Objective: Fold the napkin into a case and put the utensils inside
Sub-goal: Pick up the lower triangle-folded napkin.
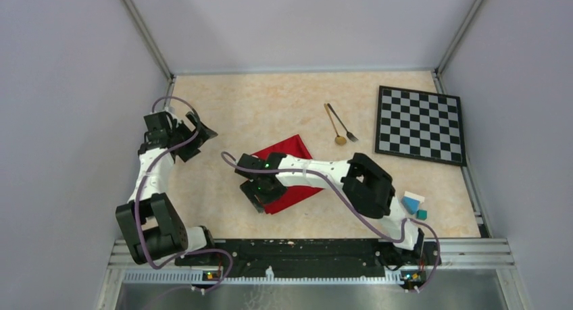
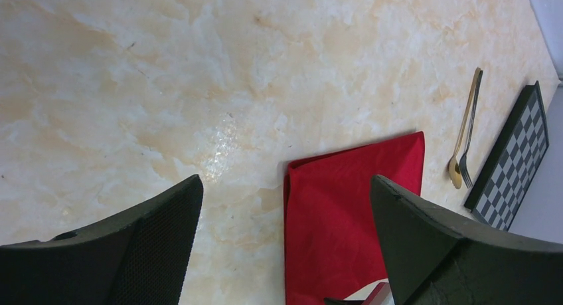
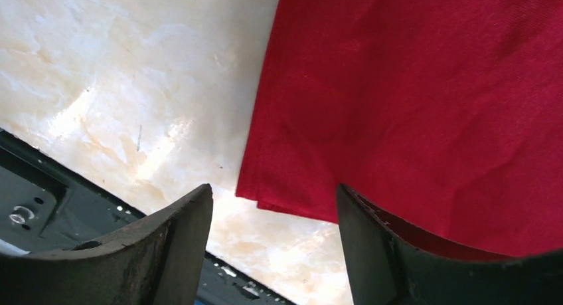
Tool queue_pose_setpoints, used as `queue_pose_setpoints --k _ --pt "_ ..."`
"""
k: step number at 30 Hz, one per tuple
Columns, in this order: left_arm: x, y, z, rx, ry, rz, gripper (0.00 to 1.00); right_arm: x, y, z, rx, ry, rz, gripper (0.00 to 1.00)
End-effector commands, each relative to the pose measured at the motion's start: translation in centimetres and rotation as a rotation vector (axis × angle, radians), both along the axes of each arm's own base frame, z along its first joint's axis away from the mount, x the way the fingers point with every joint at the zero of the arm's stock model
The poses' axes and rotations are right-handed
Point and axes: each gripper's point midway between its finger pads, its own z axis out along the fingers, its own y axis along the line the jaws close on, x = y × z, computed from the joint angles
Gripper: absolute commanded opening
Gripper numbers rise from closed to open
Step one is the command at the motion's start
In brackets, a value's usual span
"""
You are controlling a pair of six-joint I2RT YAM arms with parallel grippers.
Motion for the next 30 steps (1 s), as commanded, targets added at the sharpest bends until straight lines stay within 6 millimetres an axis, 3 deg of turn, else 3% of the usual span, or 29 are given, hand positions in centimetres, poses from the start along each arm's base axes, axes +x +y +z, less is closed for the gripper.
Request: queue_pose_setpoints --k 1,9,17,25,30 --pt "0.1 0.4 -0.9 -0.001 -0.018 -0.007 0.99 -0.9 1.1 1.1 -0.036 -0.012 -0.007 0.65" --pt "0.0 0.2 -1.0 -0.041 -0.033 -0.027 0.99 -1.0 1.1 -0.3 -0.104 -0.036 -0.009 0.61" --pt "0.0 0.3 -0.9 -0.055 -0.041 -0.027 0.99 -1.4 -0.3 -3.1 -0.186 -0.039 -0.011 0.55" --pt "-0.2 0.3 -0.9 -0.056 -0.047 -0.029 0.99 -0.5 -1.9 -4.9 -0.26 -0.105 -0.036 0.27" --pt "-0.3 -0.2 -1.1 -0.071 -0.049 -0.056 0.99 0.5 -0.6 -3.1 -0.157 -0.172 -0.039 0.1"
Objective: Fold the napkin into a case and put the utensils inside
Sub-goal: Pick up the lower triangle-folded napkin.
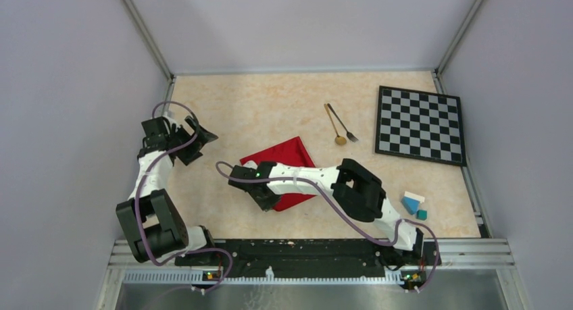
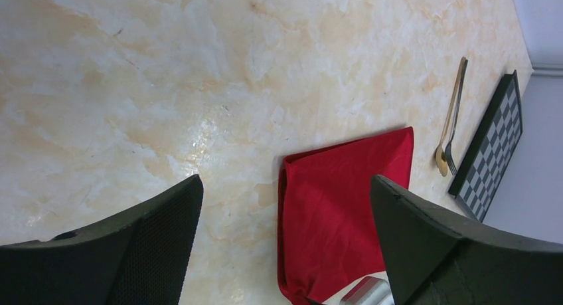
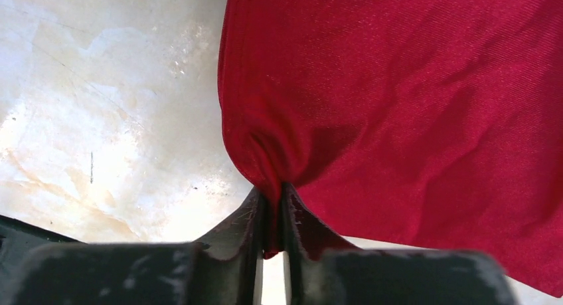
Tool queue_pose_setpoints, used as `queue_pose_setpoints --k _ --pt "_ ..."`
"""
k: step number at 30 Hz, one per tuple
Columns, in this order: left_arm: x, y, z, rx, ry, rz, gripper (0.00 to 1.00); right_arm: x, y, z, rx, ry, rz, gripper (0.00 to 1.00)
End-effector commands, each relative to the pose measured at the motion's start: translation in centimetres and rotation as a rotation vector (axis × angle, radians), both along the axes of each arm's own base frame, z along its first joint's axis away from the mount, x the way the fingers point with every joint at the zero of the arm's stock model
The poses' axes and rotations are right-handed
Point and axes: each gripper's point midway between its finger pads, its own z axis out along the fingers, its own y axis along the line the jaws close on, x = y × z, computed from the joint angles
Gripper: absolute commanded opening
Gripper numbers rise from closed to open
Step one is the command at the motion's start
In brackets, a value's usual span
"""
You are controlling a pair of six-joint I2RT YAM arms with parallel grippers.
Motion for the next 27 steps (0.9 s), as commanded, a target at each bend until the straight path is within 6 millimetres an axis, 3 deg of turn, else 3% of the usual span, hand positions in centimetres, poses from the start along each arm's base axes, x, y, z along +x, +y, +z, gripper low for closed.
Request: queue_pose_setpoints --k 1,4,8,14,20,27 --pt "0.3 -0.4 0.4 -0.008 -0.056 -0.046 0.99 0.9 0.2 -0.5 0.039 -0.087 -0.005 0.03" --pt "0.2 -1.3 0.0 -0.042 -0.056 -0.075 0.99 1.3 1.3 1.6 0.161 -0.11 -0.009 0.0" --pt "-0.4 -3.3 -0.7 -0.08 -0.027 -0.127 0.99 1.2 1.2 3.4 0.342 -0.085 -0.035 0.0" --pt "-3.6 -7.6 -2.9 -0.288 0.042 -0.137 0.99 1.5 0.8 7.2 0.653 -0.037 -0.078 0.0" --pt "-5.6 -11.1 -4.3 -0.418 0.083 -0.101 0.99 1.6 -0.7 8.5 0.802 0.028 -0.122 0.0" --pt "-5.2 -12.9 -5.9 -0.381 0.087 -0.036 0.98 1.8 -1.9 9.2 0.881 0.031 -0.151 0.0"
